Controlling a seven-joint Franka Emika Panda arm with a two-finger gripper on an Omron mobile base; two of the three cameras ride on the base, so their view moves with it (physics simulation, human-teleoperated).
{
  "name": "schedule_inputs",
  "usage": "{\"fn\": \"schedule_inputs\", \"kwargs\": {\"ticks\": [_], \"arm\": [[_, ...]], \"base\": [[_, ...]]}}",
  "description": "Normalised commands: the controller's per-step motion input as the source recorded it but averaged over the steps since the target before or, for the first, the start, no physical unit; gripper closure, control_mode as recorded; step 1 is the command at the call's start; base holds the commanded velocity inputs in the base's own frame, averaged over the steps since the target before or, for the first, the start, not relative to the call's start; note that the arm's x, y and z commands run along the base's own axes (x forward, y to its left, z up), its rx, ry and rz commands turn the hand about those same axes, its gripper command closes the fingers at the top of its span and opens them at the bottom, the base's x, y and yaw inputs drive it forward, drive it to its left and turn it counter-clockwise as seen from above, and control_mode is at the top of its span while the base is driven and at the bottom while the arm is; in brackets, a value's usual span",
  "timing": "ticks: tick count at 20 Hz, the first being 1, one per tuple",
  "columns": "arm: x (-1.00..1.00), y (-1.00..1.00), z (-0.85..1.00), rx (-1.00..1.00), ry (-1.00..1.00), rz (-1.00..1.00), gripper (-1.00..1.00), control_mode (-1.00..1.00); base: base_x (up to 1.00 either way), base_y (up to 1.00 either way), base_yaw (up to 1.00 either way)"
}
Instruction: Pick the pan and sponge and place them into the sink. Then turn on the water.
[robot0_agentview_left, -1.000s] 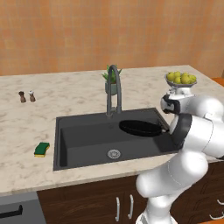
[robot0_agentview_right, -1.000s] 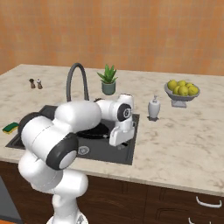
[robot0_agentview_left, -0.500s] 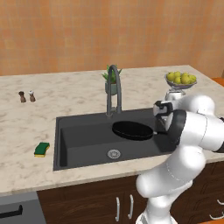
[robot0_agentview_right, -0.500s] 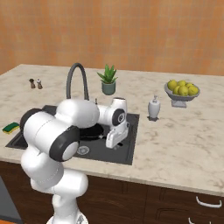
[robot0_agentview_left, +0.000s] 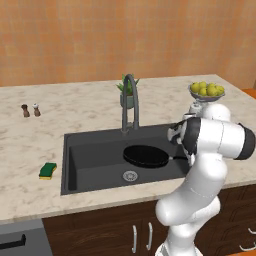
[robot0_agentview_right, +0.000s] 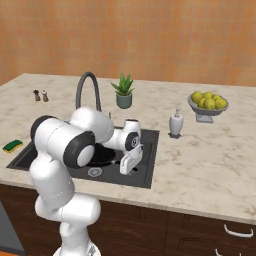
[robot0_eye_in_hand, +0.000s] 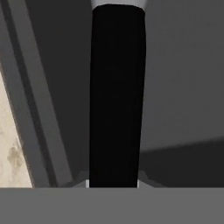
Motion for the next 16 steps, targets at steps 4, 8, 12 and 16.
{"fn": "schedule_inputs", "kwargs": {"ticks": [4, 8, 12, 16], "arm": [[0.34, 0.10, -0.42, 0.00, 0.00, 0.03, 1.00, -1.00], [0.33, 0.07, -0.36, 0.00, -0.03, 0.00, 1.00, -1.00], [0.37, 0.01, -0.24, 0.00, -0.02, 0.00, 1.00, -1.00], [0.41, 0.00, -0.23, 0.00, -0.01, 0.00, 1.00, -1.00]], "base": [[0.00, 0.00, 0.00], [0.00, 0.00, 0.00], [0.00, 0.00, 0.00], [0.00, 0.00, 0.00]]}}
